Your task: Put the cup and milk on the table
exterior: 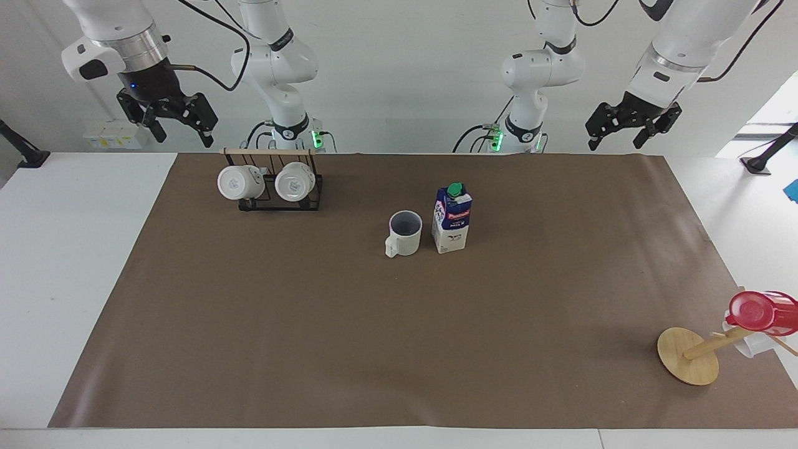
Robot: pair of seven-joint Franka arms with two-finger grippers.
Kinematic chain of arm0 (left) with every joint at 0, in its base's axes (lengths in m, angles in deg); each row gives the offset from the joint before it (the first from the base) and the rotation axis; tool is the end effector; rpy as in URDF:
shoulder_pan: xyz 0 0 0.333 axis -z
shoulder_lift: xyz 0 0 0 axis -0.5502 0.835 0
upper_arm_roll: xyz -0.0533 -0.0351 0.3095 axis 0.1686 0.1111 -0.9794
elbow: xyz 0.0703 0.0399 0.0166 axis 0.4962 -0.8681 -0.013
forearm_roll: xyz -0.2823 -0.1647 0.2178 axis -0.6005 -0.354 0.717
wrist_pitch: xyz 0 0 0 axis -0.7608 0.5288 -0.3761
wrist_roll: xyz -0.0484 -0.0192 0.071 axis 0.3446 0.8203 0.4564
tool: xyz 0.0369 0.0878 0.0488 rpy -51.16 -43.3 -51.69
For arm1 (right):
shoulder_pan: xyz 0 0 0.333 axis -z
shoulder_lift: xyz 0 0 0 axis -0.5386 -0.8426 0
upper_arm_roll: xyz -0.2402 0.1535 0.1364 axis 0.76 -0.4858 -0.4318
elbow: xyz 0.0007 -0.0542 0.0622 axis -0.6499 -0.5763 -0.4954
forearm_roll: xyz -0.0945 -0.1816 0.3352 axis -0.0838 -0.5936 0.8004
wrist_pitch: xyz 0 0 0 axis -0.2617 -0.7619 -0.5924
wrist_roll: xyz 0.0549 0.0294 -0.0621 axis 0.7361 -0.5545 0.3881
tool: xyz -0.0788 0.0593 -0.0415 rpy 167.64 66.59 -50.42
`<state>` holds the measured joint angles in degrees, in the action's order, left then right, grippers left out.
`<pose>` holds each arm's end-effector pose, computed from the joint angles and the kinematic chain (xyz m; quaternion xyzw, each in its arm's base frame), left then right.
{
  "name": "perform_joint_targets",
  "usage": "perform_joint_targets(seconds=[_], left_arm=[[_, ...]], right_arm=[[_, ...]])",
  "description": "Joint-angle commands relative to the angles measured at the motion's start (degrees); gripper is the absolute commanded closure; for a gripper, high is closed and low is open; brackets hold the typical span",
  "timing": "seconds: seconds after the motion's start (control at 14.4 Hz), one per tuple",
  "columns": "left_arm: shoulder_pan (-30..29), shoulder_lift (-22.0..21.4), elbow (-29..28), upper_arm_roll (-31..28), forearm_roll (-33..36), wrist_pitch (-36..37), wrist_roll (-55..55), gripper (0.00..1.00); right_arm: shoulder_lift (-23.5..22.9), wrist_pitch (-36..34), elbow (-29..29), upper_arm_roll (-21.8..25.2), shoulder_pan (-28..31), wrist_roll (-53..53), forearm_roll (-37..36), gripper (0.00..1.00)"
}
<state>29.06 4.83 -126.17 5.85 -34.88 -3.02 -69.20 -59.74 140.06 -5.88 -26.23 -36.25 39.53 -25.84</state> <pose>0.5020 -0.0542 0.6473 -0.9995 0.0054 0.0318 0.0025 0.5193 -0.0351 0.6696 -0.9967 0.0802 -0.0094 0.0021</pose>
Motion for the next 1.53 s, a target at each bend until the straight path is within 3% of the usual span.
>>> perform_joint_targets(seconds=[0.0, 1.46], left_arm=[[-0.8, 0.1, 1.1, 0.1, -0.1, 1.4, 1.0, 0.0], [-0.9, 0.0, 1.1, -1.0, -0.6, 0.6, 1.4, 0.0]], right_arm=[[0.7, -0.4, -0.3, -0.1, 0.0, -0.9, 0.3, 0.0], [0.7, -0.4, -0.3, -0.1, 0.0, -0.9, 0.3, 0.0]])
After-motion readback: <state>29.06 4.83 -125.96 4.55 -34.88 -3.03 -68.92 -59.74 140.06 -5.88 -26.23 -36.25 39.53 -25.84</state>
